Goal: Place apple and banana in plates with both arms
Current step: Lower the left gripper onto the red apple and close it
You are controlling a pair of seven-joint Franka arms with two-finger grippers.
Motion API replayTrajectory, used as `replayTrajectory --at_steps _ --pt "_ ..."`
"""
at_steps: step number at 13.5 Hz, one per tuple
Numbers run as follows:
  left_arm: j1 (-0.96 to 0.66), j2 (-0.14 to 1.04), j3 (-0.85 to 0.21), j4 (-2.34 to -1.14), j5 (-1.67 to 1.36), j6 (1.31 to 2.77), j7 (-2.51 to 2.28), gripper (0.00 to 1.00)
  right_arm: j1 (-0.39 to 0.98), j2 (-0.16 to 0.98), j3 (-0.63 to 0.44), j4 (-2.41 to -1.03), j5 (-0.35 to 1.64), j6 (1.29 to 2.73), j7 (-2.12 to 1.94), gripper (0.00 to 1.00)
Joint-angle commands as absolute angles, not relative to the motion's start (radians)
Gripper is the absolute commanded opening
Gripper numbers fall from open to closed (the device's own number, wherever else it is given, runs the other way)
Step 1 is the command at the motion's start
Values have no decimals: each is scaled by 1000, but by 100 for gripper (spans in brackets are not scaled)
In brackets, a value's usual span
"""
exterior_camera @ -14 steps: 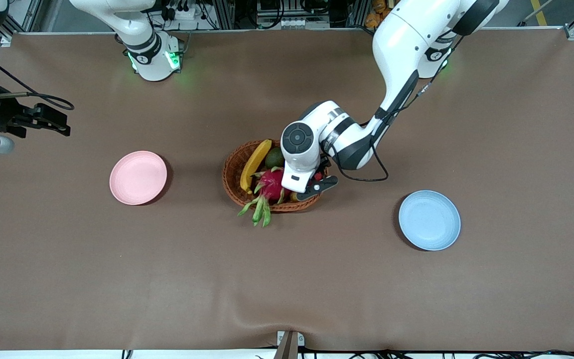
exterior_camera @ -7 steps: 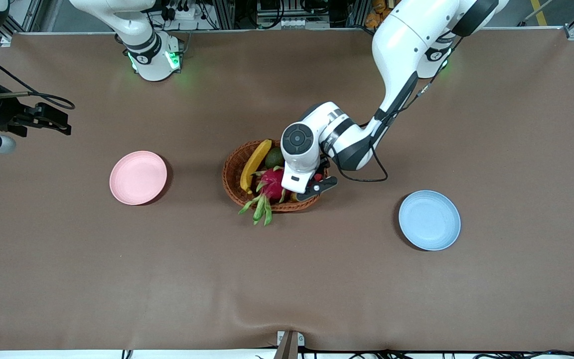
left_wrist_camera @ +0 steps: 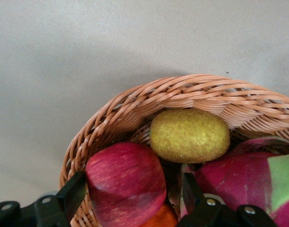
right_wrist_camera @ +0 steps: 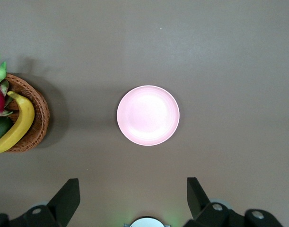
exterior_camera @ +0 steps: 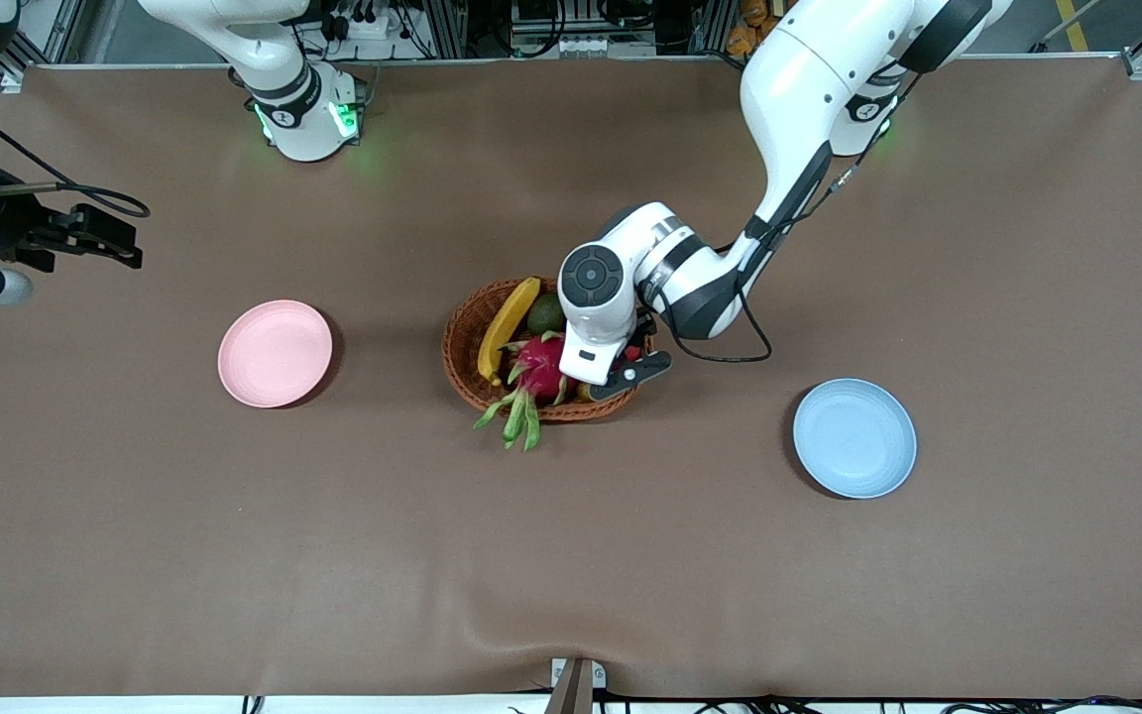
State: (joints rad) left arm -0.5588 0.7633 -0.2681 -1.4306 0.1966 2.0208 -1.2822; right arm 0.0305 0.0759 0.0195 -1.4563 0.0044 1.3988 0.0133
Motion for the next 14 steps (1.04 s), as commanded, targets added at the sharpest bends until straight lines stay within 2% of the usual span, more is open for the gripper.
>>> replayTrajectory --at_steps 1,14 --pt "-571 752 -262 -1417 224 1974 -1310 90 34 80 20 -1448 11 1388 26 100" --pt "-578 745 -265 -1417 224 1922 -1324 89 41 80 18 -1448 11 1388 23 100"
